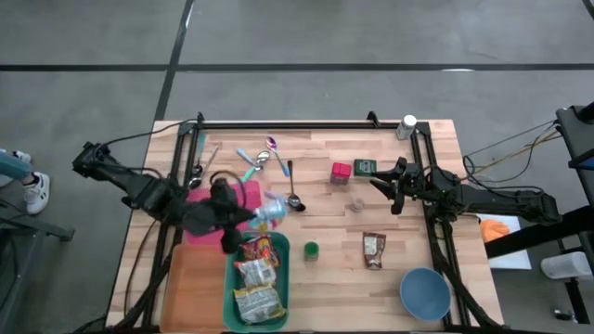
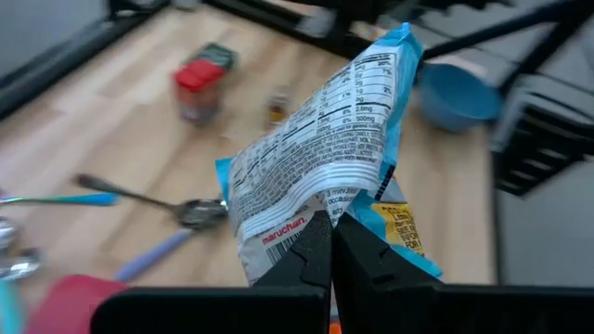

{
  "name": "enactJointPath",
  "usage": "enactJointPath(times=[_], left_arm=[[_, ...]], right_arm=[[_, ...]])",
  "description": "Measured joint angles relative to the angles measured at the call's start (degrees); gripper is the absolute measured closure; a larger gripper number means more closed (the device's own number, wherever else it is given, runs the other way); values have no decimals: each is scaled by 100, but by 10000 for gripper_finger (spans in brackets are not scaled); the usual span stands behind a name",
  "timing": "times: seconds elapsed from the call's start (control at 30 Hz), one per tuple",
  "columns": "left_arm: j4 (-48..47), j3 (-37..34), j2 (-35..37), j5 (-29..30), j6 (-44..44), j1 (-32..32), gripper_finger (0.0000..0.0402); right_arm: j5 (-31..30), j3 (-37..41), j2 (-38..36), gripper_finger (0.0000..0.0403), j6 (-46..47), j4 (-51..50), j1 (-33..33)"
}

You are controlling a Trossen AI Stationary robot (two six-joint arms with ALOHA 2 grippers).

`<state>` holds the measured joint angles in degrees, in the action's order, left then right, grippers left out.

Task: Pick & Place Food Item
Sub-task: Put the light blue noodle pack into the green bin

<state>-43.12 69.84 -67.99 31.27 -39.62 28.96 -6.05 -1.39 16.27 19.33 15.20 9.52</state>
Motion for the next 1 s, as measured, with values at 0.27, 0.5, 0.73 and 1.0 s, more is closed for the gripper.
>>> enactJointPath(times=[0.27,0.5,0.73,1.0], left_arm=[[331,0,-50,7,-448,1030,401],[588,0,-163,24,-939,1552,401],[870,0,-646,-166,-1132,1649,401],[870,0,-1297,-567,-1879,1727,401]], right_arm=[[-1,0,0,261,2,0,-2],[-2,0,0,261,1,1,0],[-2,0,1,261,1,2,0],[-2,0,0,261,0,2,0]])
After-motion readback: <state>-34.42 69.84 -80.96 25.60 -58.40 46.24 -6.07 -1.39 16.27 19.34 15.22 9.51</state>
